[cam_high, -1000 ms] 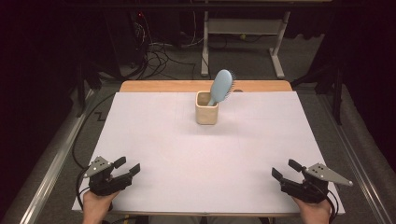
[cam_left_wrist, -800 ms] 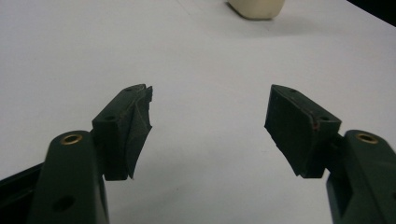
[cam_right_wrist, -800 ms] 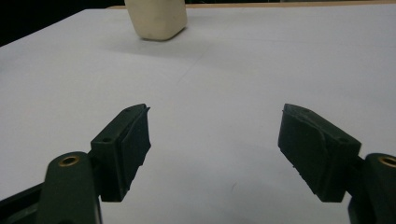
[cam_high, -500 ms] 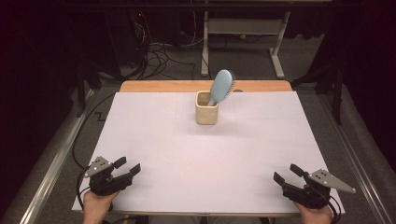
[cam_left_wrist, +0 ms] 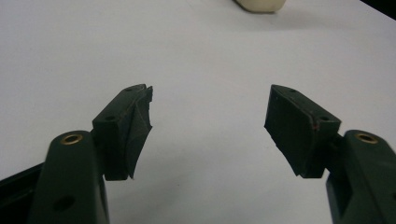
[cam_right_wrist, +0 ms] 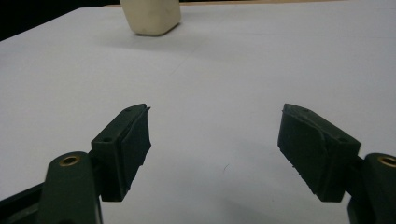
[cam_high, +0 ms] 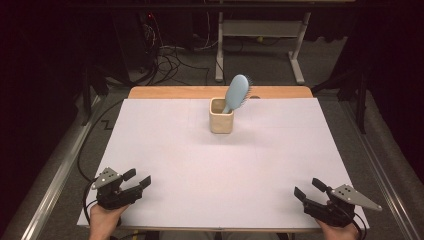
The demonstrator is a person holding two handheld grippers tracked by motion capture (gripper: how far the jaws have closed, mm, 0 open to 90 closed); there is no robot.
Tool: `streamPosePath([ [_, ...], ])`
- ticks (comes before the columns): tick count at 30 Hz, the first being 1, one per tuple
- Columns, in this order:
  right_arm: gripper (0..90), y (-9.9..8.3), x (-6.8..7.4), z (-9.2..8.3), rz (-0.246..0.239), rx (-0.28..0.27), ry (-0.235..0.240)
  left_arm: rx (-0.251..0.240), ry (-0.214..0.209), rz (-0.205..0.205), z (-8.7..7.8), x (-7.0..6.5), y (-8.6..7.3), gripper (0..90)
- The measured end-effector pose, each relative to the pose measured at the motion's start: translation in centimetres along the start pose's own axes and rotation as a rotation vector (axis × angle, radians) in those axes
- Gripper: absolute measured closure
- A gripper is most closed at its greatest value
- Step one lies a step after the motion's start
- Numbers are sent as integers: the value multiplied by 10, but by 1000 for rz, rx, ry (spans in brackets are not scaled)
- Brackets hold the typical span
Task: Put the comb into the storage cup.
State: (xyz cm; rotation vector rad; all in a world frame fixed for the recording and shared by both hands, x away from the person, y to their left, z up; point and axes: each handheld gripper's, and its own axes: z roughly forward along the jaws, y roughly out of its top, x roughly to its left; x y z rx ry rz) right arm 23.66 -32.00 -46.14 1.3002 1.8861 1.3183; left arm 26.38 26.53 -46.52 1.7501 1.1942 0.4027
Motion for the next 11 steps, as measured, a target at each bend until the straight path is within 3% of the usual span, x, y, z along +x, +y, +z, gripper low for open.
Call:
streamPosePath([
  [11, 257, 0, 0, 1, -3, 4, 2, -2, 0, 4, 0, -1, 0, 320],
])
